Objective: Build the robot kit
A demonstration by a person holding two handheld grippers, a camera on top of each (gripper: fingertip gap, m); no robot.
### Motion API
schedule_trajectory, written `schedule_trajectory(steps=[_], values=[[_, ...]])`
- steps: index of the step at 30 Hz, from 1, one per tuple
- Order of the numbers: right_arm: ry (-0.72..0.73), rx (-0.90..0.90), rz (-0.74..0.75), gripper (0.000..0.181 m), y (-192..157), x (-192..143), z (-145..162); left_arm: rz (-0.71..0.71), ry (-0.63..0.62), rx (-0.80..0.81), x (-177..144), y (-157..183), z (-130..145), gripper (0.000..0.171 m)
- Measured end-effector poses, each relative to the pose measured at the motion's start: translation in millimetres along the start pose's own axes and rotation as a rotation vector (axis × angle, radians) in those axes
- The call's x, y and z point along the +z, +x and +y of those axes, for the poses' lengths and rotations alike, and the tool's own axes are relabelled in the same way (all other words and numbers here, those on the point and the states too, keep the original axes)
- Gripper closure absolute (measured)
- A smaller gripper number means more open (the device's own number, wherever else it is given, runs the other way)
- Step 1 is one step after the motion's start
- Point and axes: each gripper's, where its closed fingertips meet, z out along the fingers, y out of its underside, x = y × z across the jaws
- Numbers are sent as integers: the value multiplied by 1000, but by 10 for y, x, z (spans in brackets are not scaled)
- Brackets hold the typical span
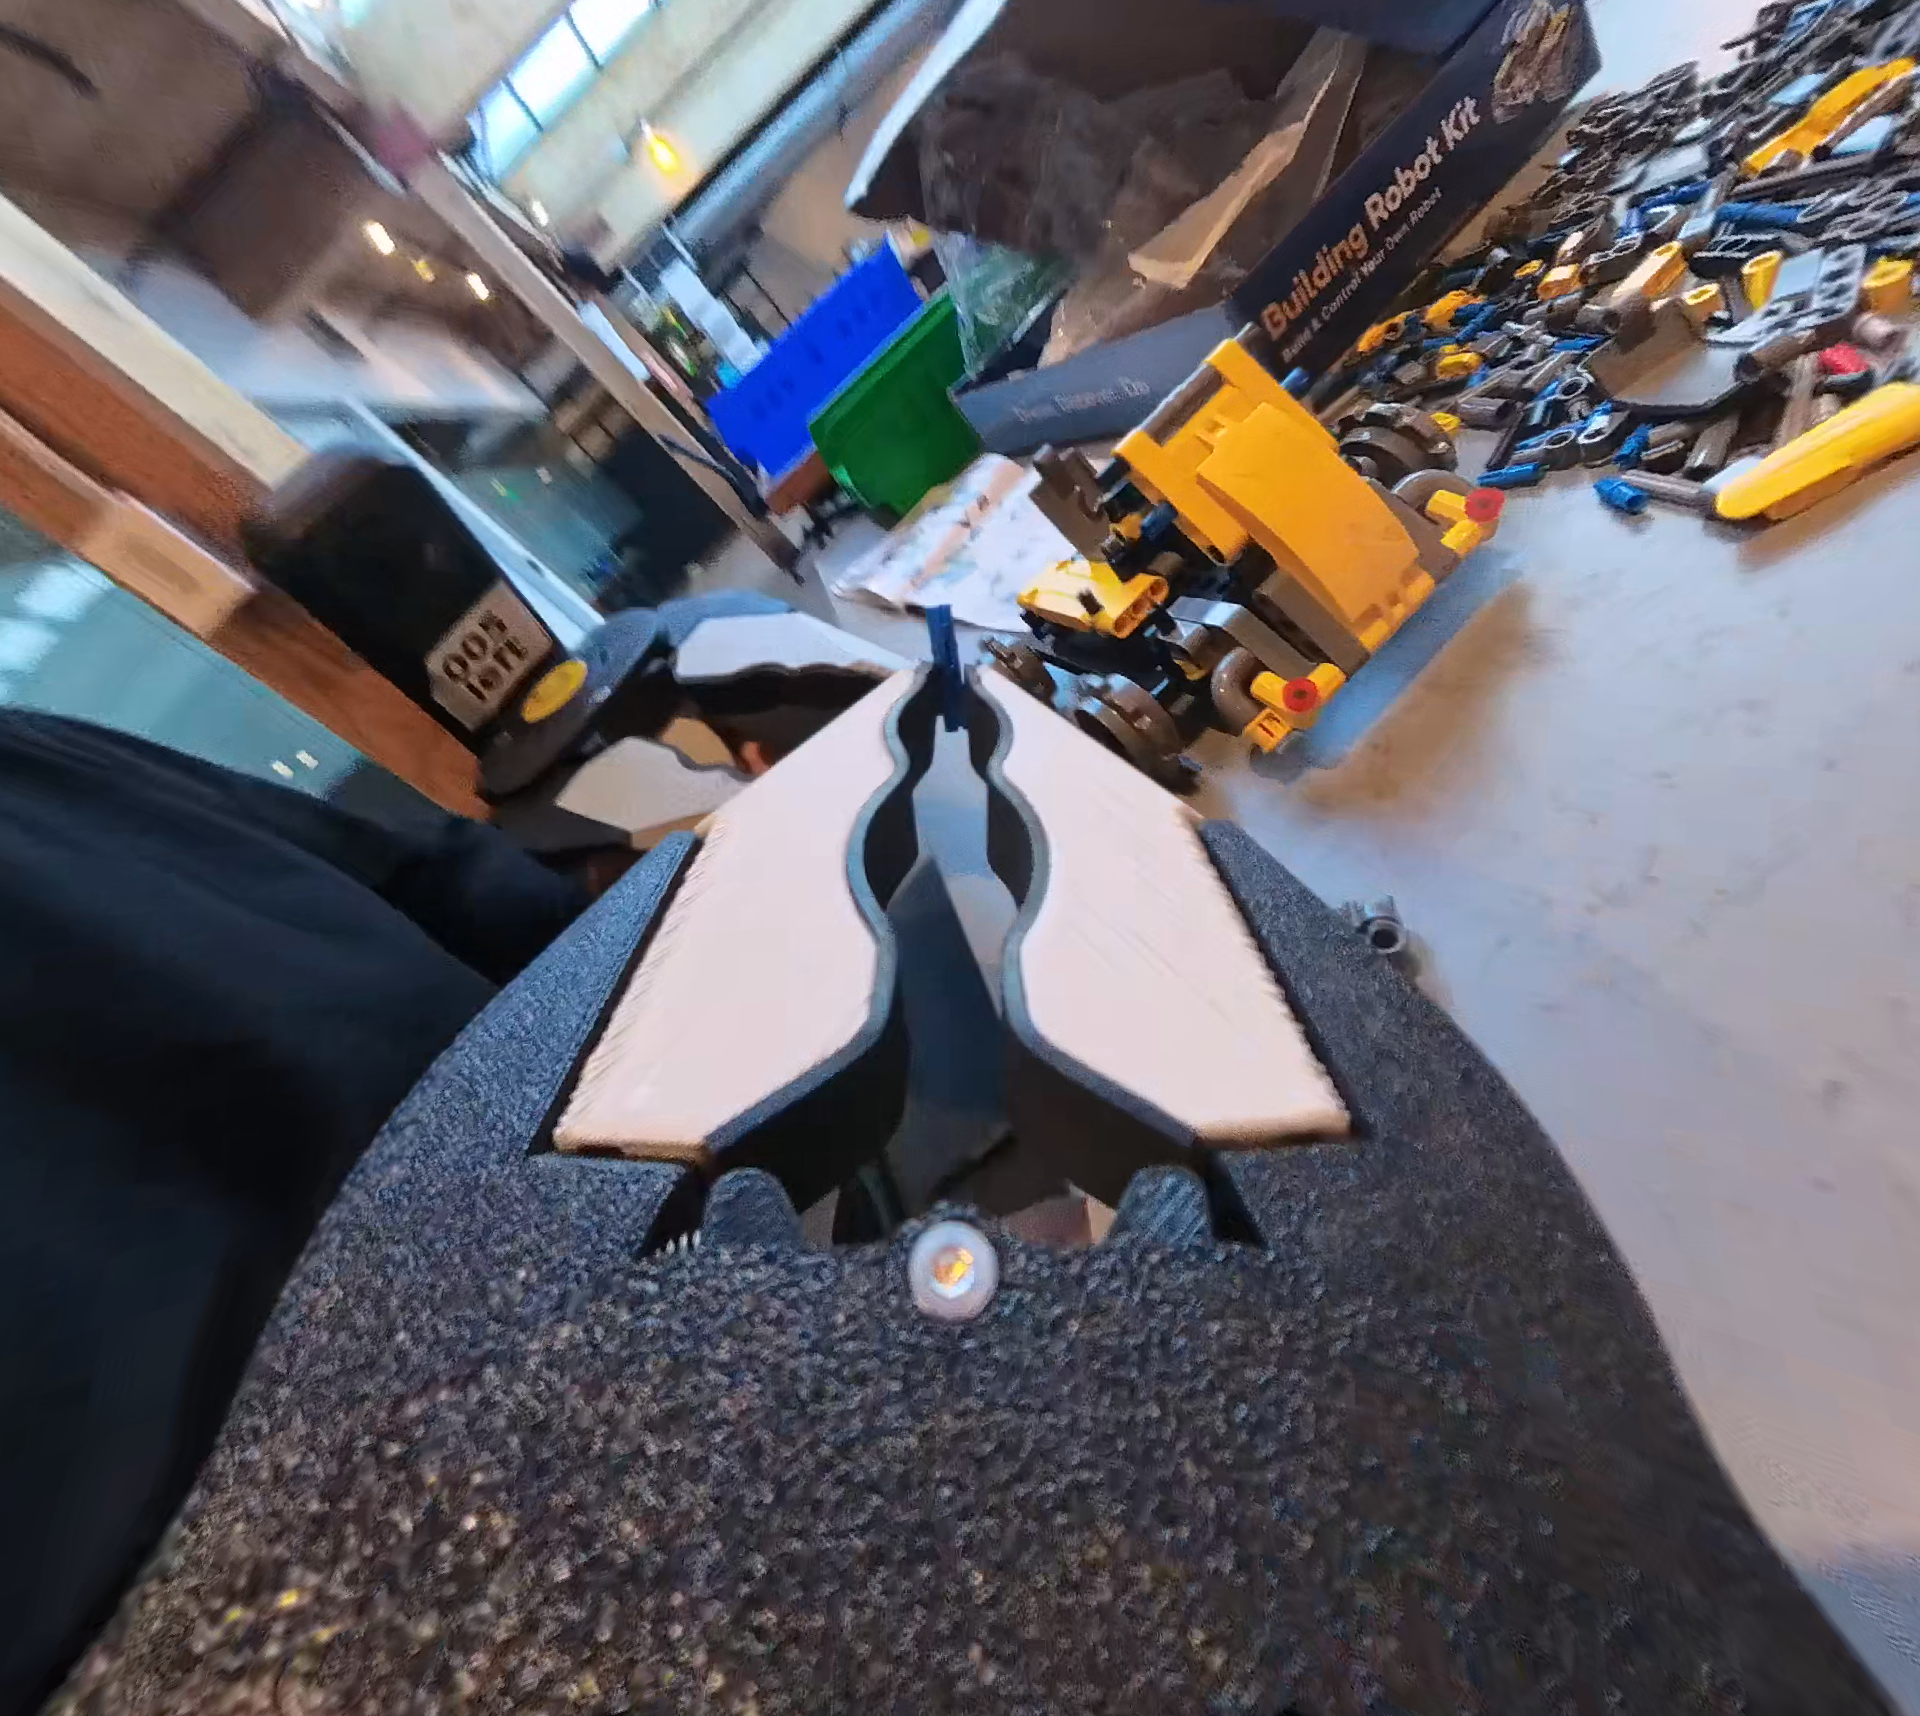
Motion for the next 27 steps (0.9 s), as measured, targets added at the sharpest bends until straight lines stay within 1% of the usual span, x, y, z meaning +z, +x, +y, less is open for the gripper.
schedule_trajectory(steps=[5, 7, 10, 15, 19, 22, 25, 27], values=[[109, 178, -79, 176, -34, -34, -84, -6, 31, 93, 162, 25, -196, 145], [129, 209, -90, 176, -36, -42, -89, -22, 23, 113, 214, 0, -201, 148], [157, 232, -95, 176, -39, -43, -93, -5, 16, 87, 264, 17, -195, 151], [187, 211, -84, 176, -35, -33, -100, -2, 27, 51, 281, 4, -229, 156], [195, 187, -70, 176, -36, -22, -88, 2, 35, 7, 277, -36, -245, 163], [196, 160, -53, 176, -32, -15, -76, 18, 32, -18, 271, -37, -230, 164], [182, 129, -31, 177, -18, -6, -55, 14, 19, 0, 257, -55, -194, 168], [165, 96, -6, 180, 13, -11, -34, 5, 6, 24, 243, -85, -165, 168]])
